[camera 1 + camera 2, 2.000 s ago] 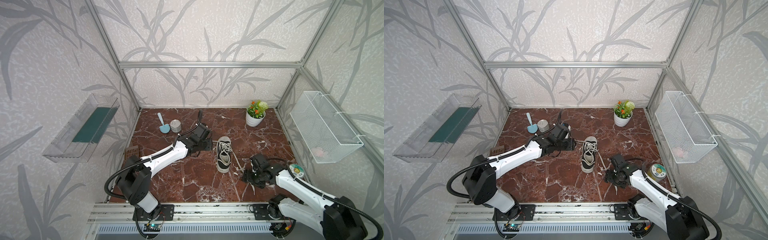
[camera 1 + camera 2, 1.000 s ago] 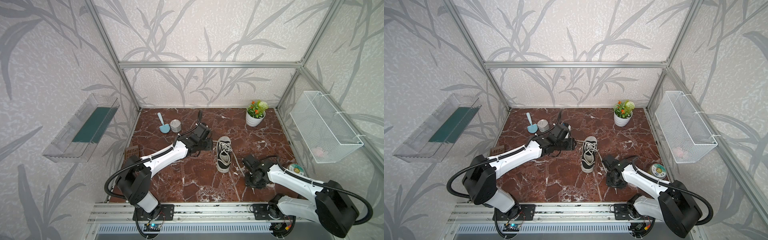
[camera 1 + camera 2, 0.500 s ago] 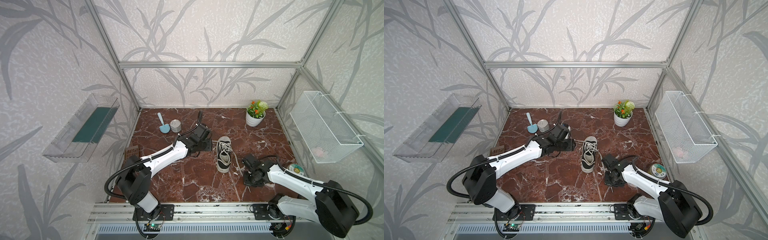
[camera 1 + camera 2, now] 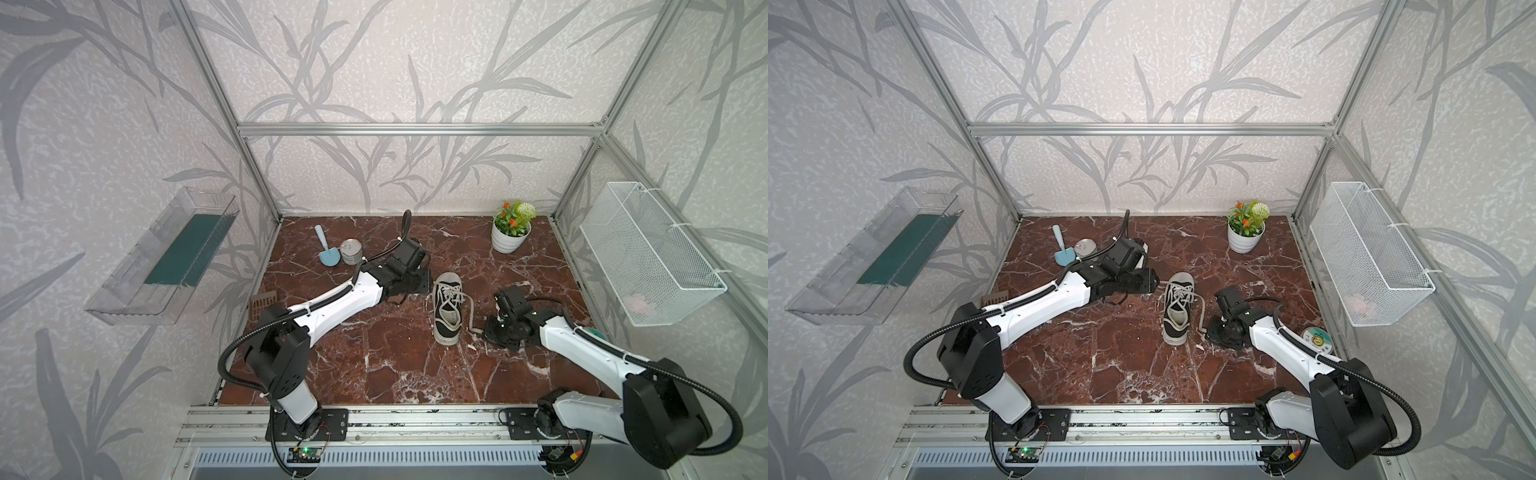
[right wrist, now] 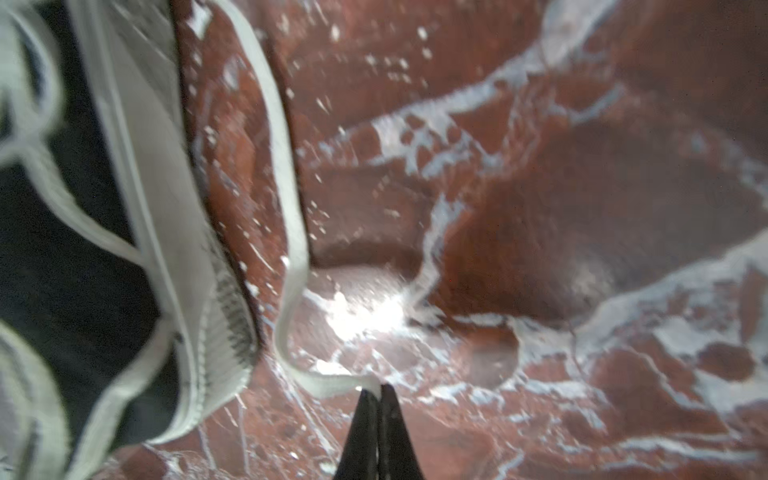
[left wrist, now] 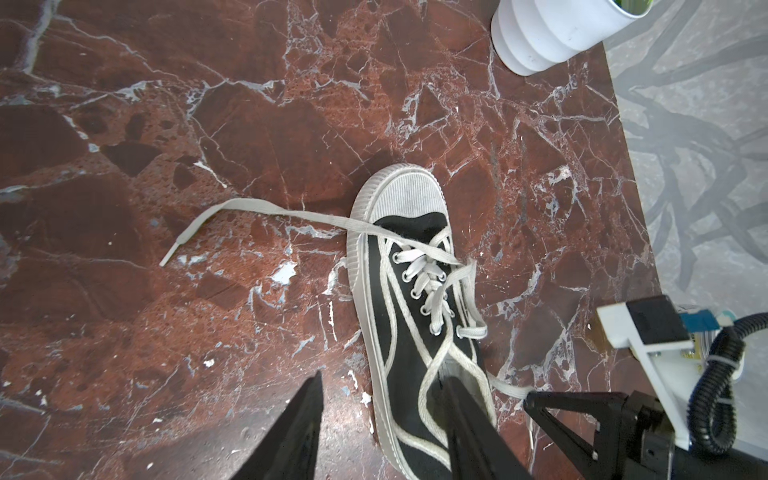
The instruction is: Tie the shoes
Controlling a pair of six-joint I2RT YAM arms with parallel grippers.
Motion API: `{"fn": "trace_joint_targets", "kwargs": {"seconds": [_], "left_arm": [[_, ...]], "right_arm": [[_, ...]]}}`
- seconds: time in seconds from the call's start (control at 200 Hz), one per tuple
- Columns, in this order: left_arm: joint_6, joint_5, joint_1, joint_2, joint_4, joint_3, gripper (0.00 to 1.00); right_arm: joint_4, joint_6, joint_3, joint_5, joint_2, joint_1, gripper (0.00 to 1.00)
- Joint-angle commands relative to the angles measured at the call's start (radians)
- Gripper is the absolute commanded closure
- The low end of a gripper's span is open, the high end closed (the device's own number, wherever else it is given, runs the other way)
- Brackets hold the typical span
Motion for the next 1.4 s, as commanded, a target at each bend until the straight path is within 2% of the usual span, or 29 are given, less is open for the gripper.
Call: {"fn": "trace_joint_targets", "kwargs": {"seconds": [0.0,0.13,0.2,0.25,0.34,0.525,0.575,0.73,0.83,0.985,1.395], "left_arm": [[0.001,0.018,-0.005,0.038,-0.037,0.055,0.51],[0.0,0.04,-0.011,0.069,-0.06,0.098,0.51],[0.02,0.046,-0.015,0.075,-0.082,0.116,0.51],[0.027,0.035,-0.017,0.072,-0.095,0.125,0.52],[0.037,0.024,-0.017,0.064,-0.113,0.137,0.52],[0.044,0.023,-0.017,0.064,-0.112,0.143,0.52],[0.045,0.031,-0.017,0.07,-0.117,0.146,0.52],[0.024,0.084,-0.019,0.065,-0.039,0.086,0.53],[0.048,0.095,-0.019,0.071,-0.084,0.115,0.55],[0.058,0.122,-0.027,0.091,-0.074,0.129,0.57],[0.061,0.164,-0.062,0.16,-0.09,0.181,0.61]], "right_arm": [[0.091,-0.038,0.066,-0.122,0.103,-0.047,1.0],[0.162,-0.023,0.099,-0.159,0.192,-0.09,1.0],[0.157,-0.033,0.125,-0.115,0.195,-0.107,1.0],[0.095,-0.042,0.16,-0.084,0.167,-0.142,1.0],[0.106,-0.044,0.161,-0.047,0.067,-0.197,1.0],[0.041,-0.087,0.23,0.1,-0.02,-0.225,1.0],[0.069,-0.083,0.213,0.118,-0.034,-0.229,1.0],[0.124,-0.025,0.118,-0.021,0.026,-0.21,1.0],[0.291,0.088,0.004,-0.126,0.06,-0.182,1.0],[0.383,0.155,-0.034,-0.171,0.133,-0.134,1.0],[0.63,0.241,-0.059,-0.301,0.286,-0.11,1.0]]}}
